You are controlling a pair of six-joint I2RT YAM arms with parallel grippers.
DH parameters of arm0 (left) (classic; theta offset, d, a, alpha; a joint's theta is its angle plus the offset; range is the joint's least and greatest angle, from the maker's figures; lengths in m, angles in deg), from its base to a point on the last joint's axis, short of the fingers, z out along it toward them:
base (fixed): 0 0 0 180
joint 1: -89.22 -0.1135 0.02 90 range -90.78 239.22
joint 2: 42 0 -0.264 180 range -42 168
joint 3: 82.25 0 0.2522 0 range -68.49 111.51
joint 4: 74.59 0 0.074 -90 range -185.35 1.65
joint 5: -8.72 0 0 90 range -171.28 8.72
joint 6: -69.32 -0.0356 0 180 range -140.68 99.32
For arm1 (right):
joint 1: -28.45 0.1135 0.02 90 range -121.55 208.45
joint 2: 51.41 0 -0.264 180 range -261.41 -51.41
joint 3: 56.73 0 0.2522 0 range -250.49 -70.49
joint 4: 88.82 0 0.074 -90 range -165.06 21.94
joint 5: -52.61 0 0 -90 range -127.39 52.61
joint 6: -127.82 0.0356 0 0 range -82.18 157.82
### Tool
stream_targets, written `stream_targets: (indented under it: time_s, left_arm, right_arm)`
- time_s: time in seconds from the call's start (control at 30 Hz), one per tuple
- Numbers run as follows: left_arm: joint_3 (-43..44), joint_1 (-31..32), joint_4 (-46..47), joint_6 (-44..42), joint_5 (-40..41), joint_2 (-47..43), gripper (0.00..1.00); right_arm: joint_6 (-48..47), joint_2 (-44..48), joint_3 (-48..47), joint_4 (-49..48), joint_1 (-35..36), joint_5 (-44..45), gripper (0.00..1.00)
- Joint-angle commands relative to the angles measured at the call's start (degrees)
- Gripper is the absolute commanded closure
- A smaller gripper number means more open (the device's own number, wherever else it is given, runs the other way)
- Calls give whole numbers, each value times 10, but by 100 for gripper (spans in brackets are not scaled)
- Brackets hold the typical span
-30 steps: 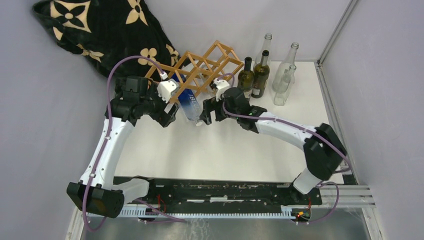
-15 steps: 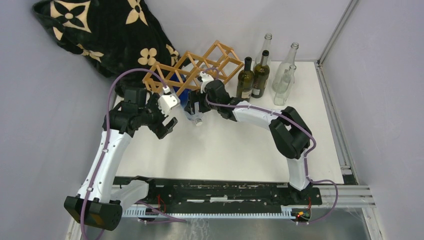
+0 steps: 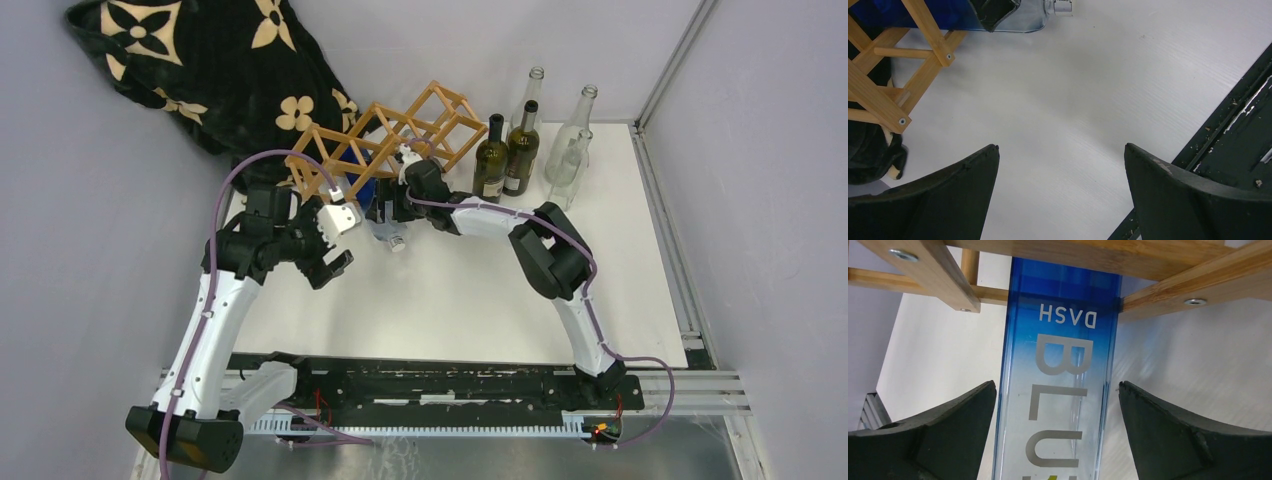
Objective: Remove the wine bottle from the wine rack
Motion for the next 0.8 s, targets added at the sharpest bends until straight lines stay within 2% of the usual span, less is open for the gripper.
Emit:
stream_targets:
  time_s: [0.0,0.1,0.2,0.3,0.47,0.53,0.77]
  left_arm:
    - [-2,-2,5,-41,-25,-16,0]
    - [-3,-2,-1,-54,-49,-27,0]
    - [-7,-2,-5,-68,-59,-37,0]
    - [-14,-2,-7,-83,-50,-44,0]
    - [-27,-2,-10,-114,-41,-49,0]
    - [-30,-2,-16,-134,-47,-50,0]
    - [-37,-2,-14,-179,-39,-50,0]
  right_arm:
    - [44,-16,-15,-60,2,-31,2]
    - [59,-23,-14,-76,1,-40,3]
    - [64,-13,-3,-89,2,-42,15]
    - [68,16,35,-118,2,-41,32]
    - [81,75,109,-162,2,-40,66]
    - [84,97,134,-173,4,-43,76]
    - [109,186,241,-216,10,-64,90]
